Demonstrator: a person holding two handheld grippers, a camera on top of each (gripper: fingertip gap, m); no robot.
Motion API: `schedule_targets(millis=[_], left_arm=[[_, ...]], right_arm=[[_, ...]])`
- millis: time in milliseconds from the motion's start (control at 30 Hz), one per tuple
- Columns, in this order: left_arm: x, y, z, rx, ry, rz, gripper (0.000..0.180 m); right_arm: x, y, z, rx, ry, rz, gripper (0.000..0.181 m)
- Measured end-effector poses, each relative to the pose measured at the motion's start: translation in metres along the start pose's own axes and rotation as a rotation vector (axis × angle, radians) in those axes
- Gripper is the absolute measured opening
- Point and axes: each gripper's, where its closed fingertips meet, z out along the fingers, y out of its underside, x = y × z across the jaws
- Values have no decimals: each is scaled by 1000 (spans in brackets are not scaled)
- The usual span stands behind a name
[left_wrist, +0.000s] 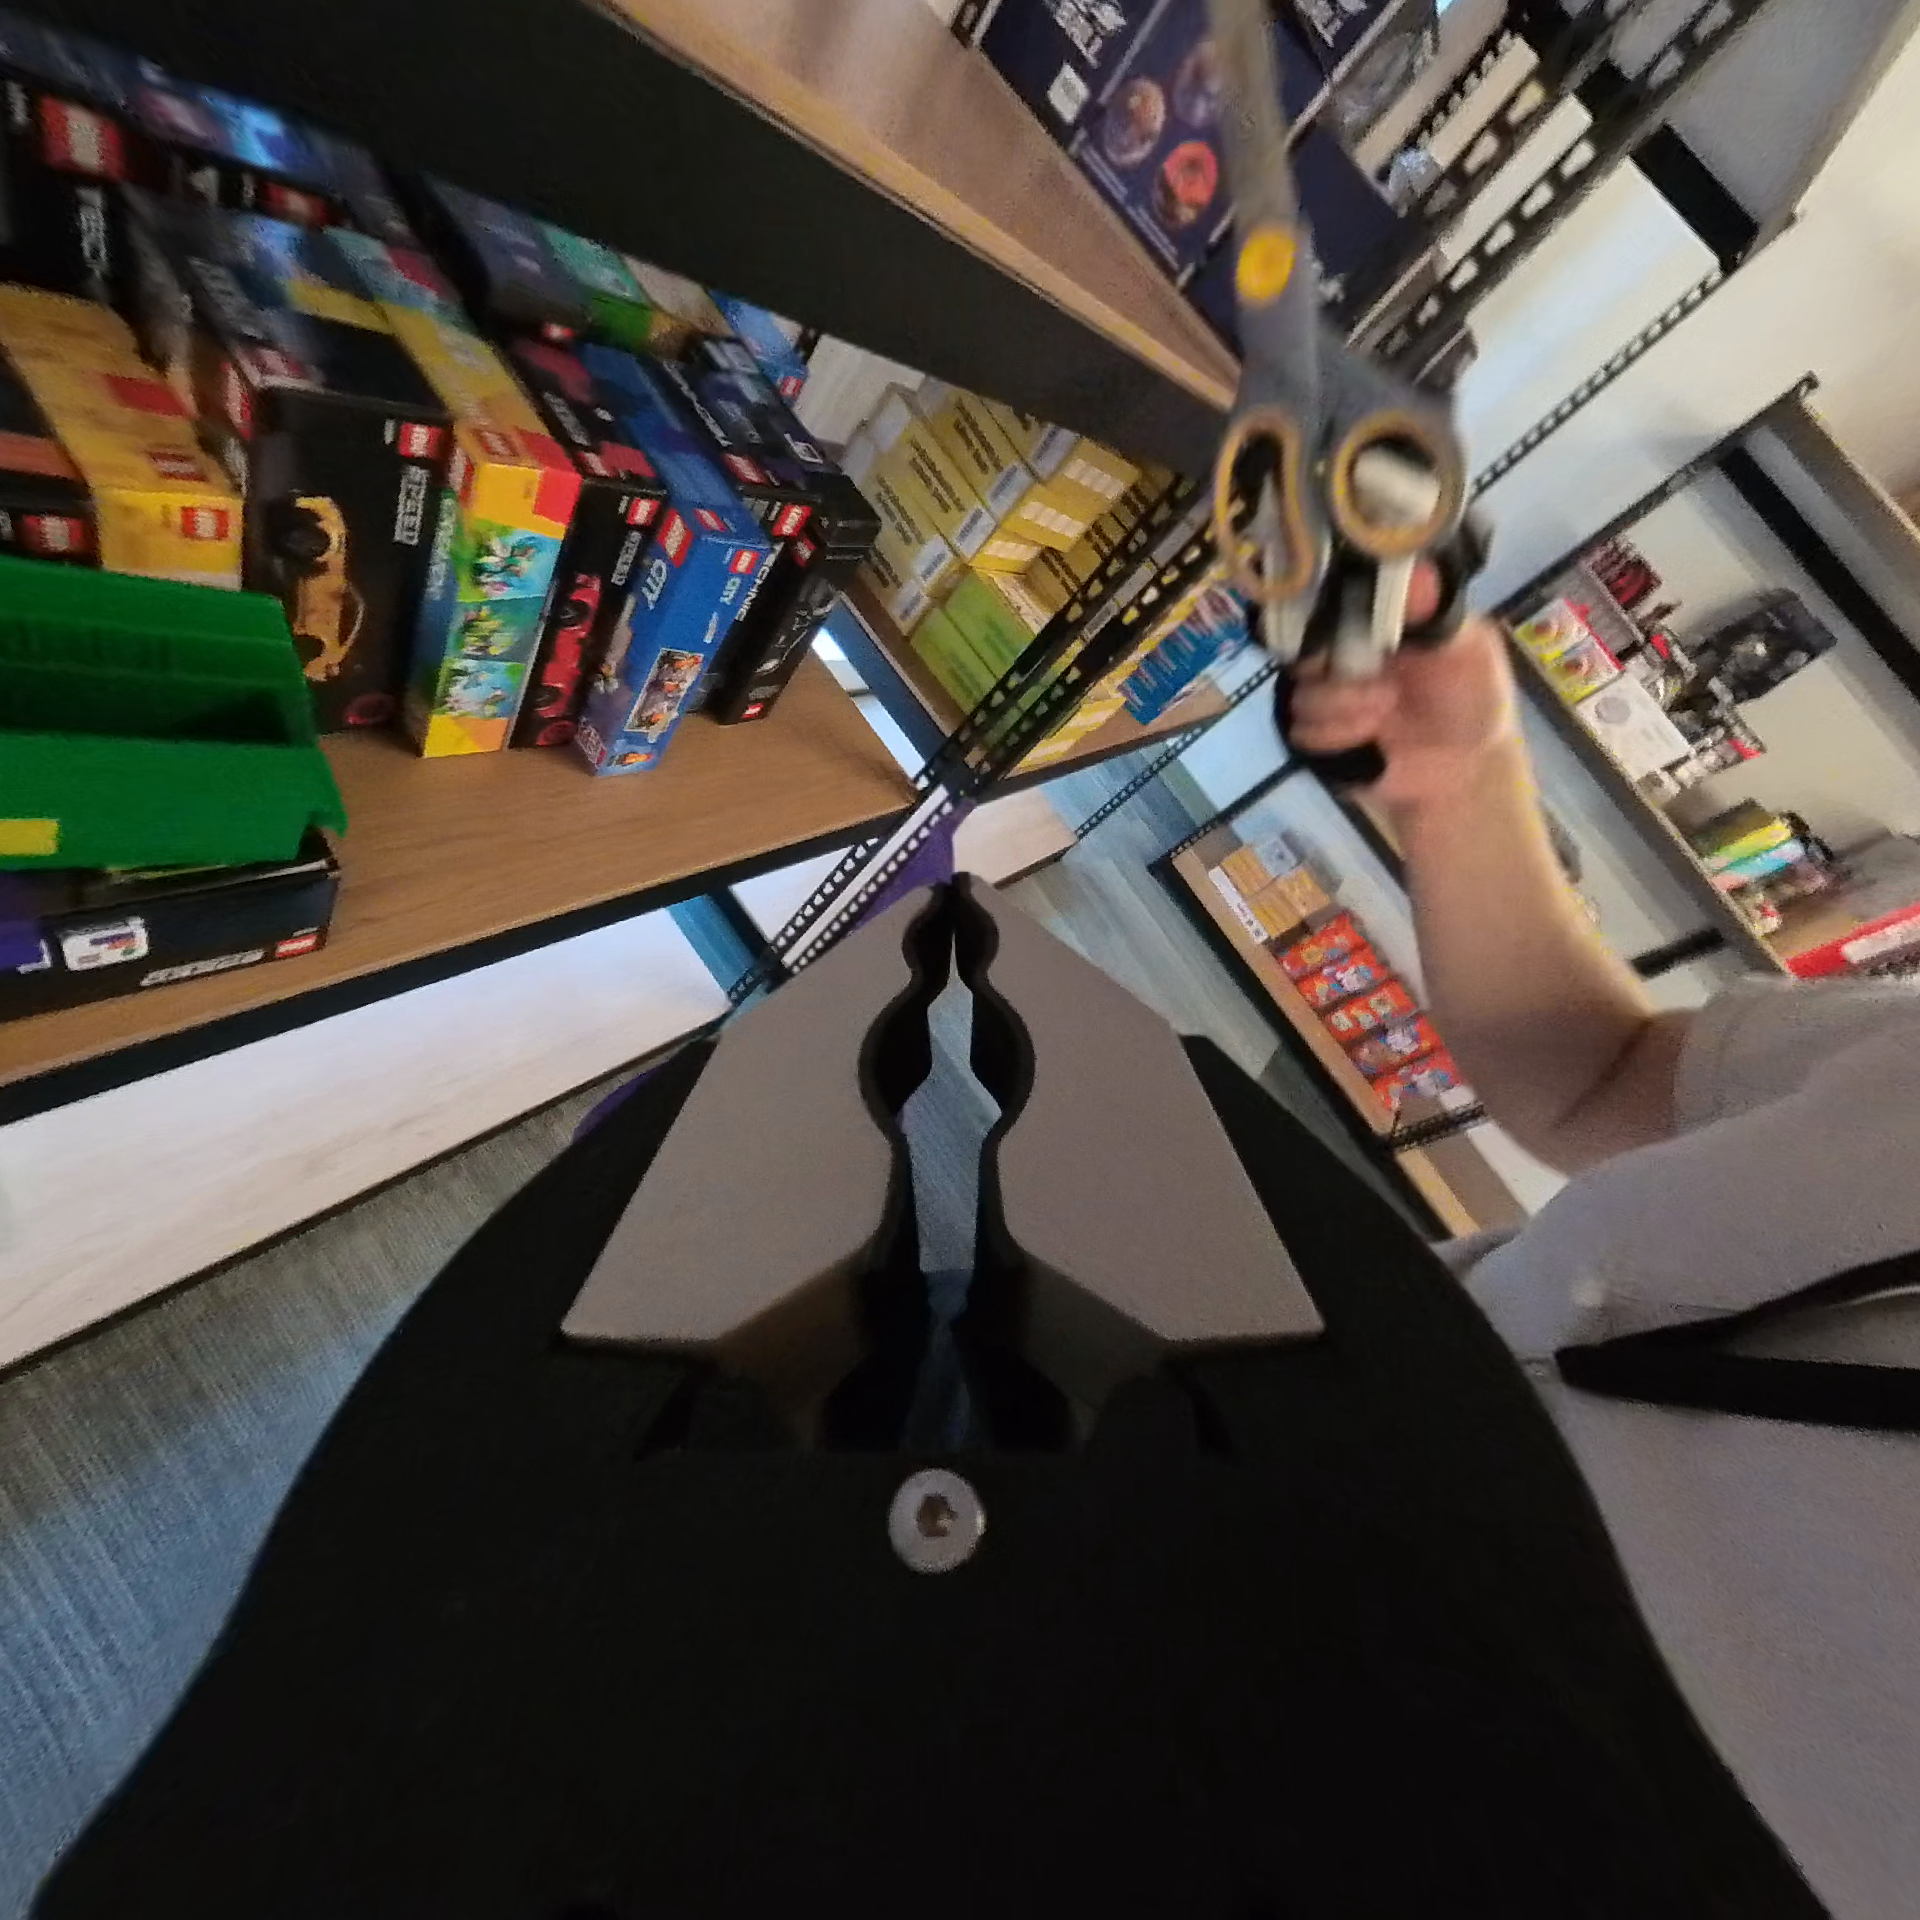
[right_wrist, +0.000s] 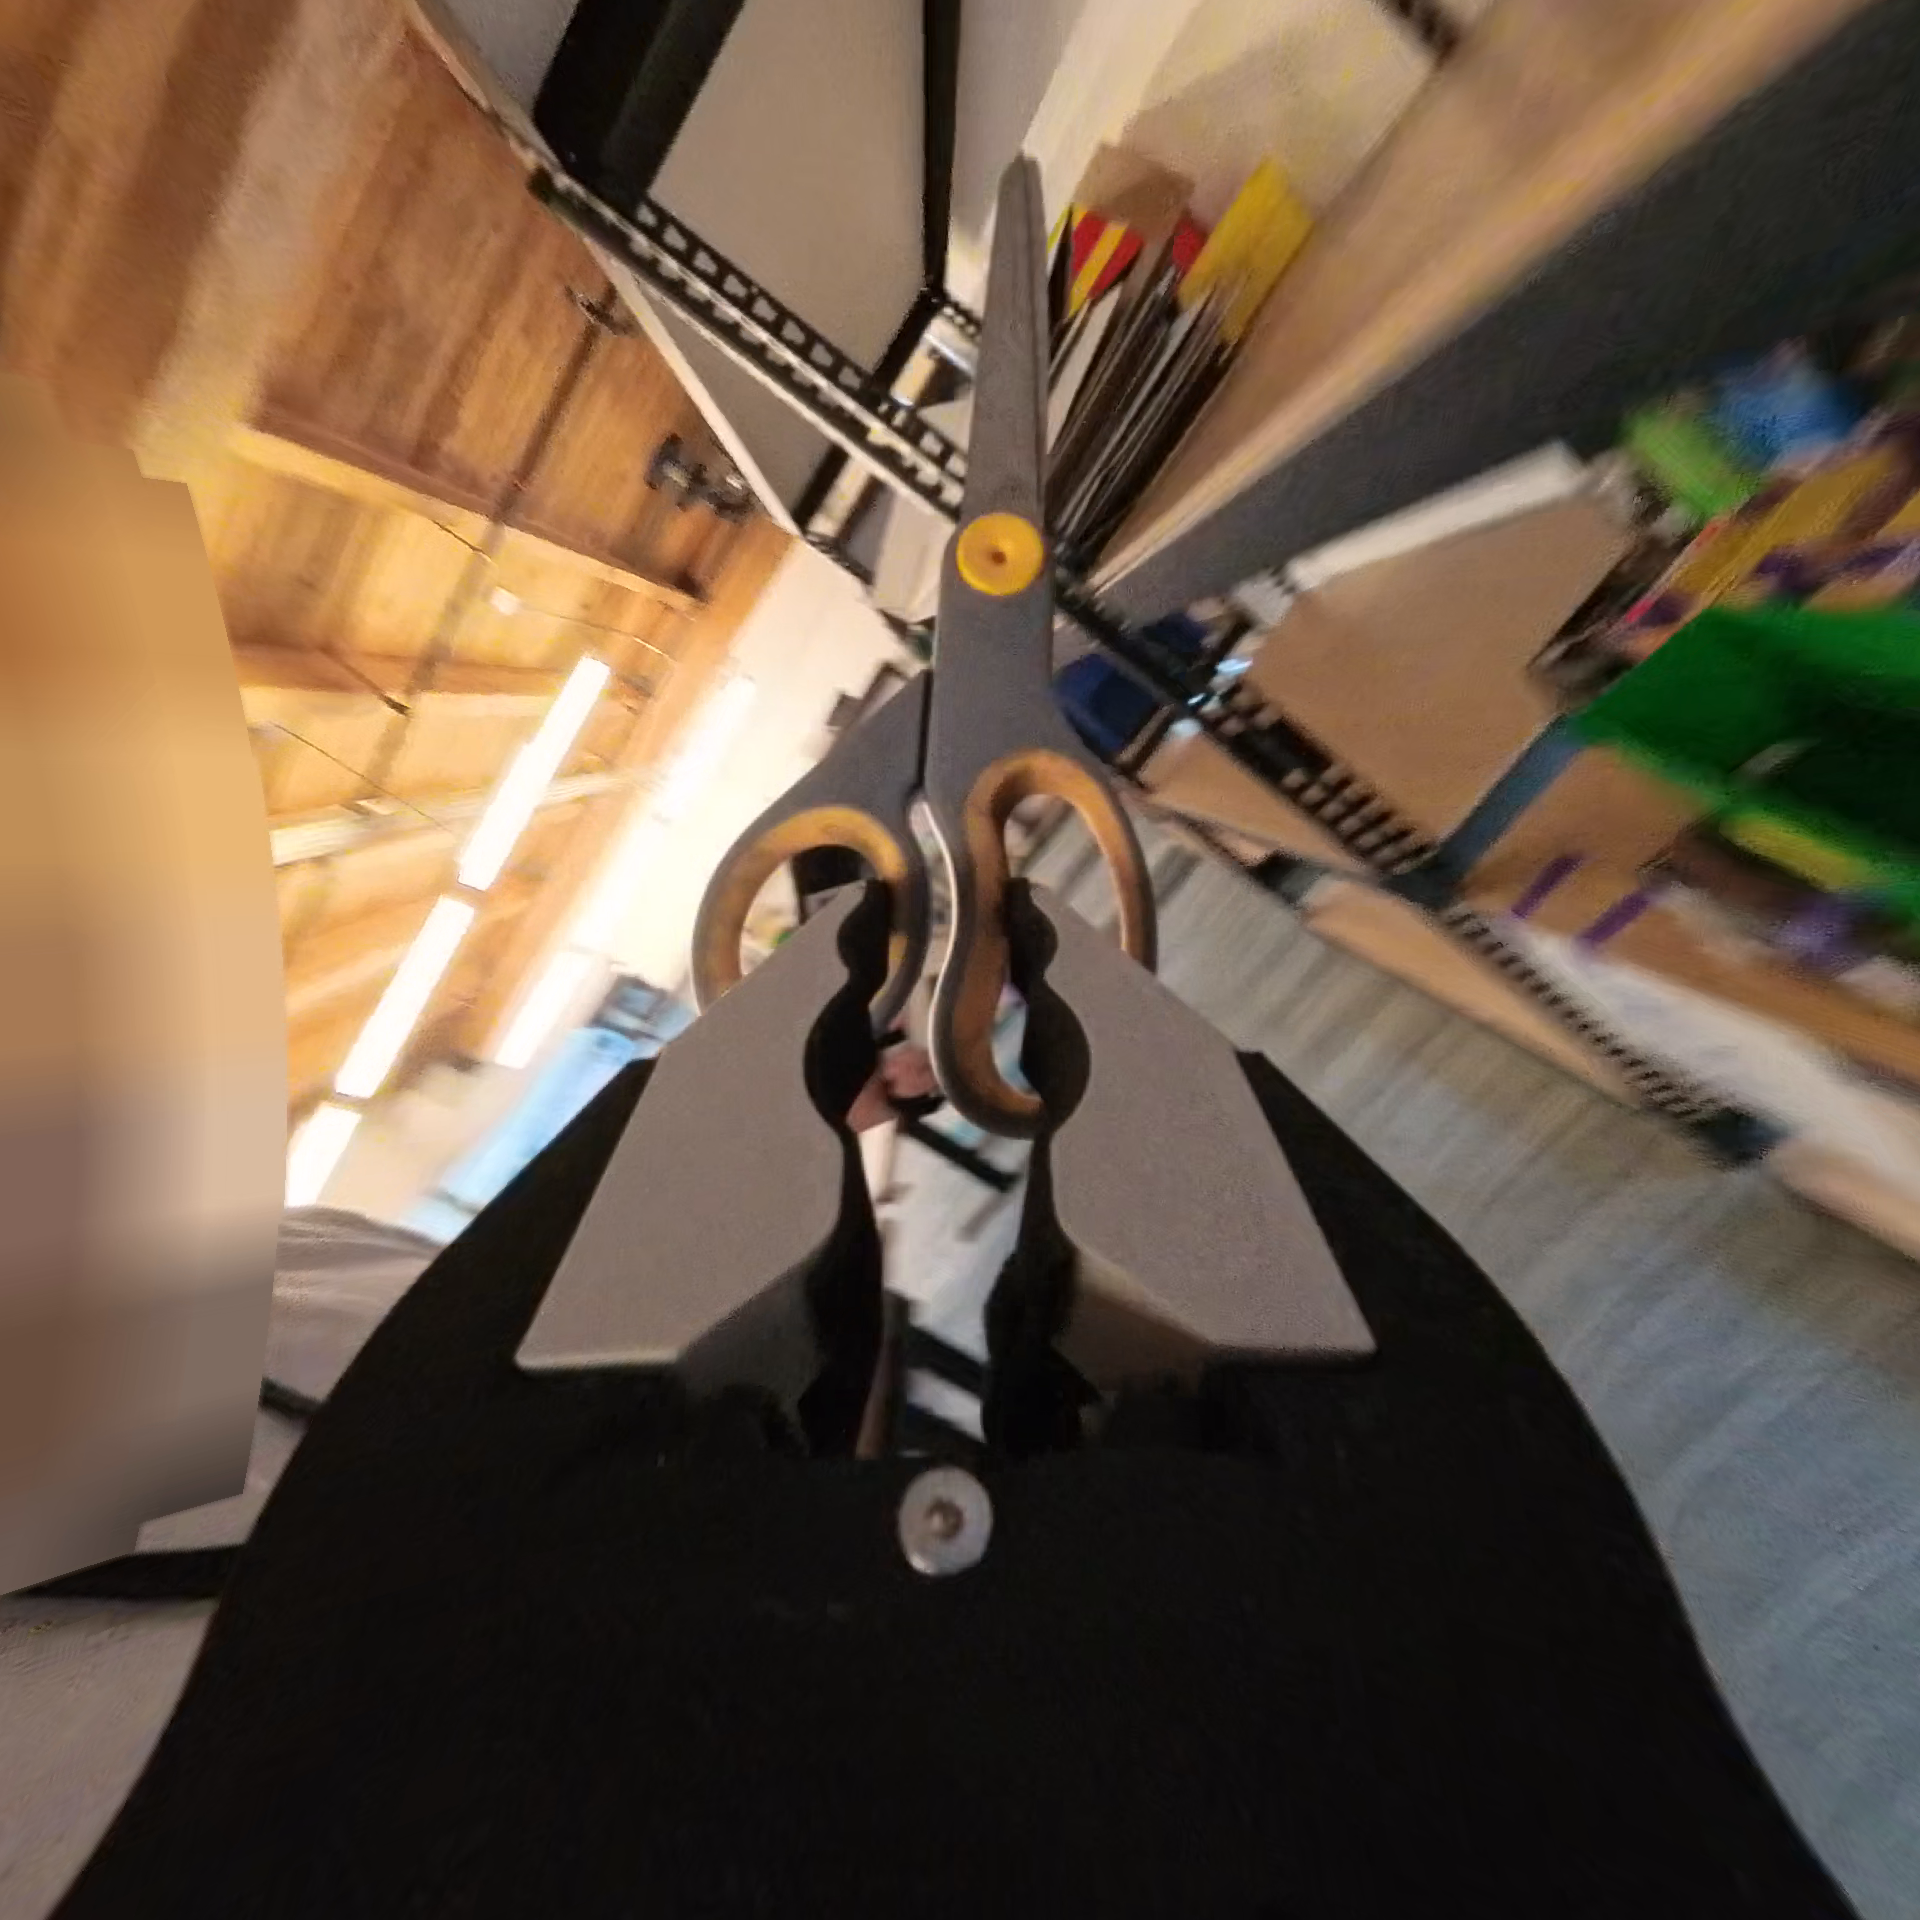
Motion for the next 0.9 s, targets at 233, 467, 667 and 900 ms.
schedule_targets(millis=[233, 467, 667, 900], left_arm=[[18, -20, 24, 35, -4, 59, 0], [7, -35, 88, 61, -15, -29, 0], [-4, -84, 170, 145, 5, -151, 0], [-6, -131, 205, 143, 32, -182, 0]], right_arm=[[51, -148, -42, -273, 503, -442, 21], [97, -154, -36, -685, 524, -274, 22], [102, -156, 9, -755, 339, -6, 21], [95, -150, 47, -757, 203, -37, 21]])
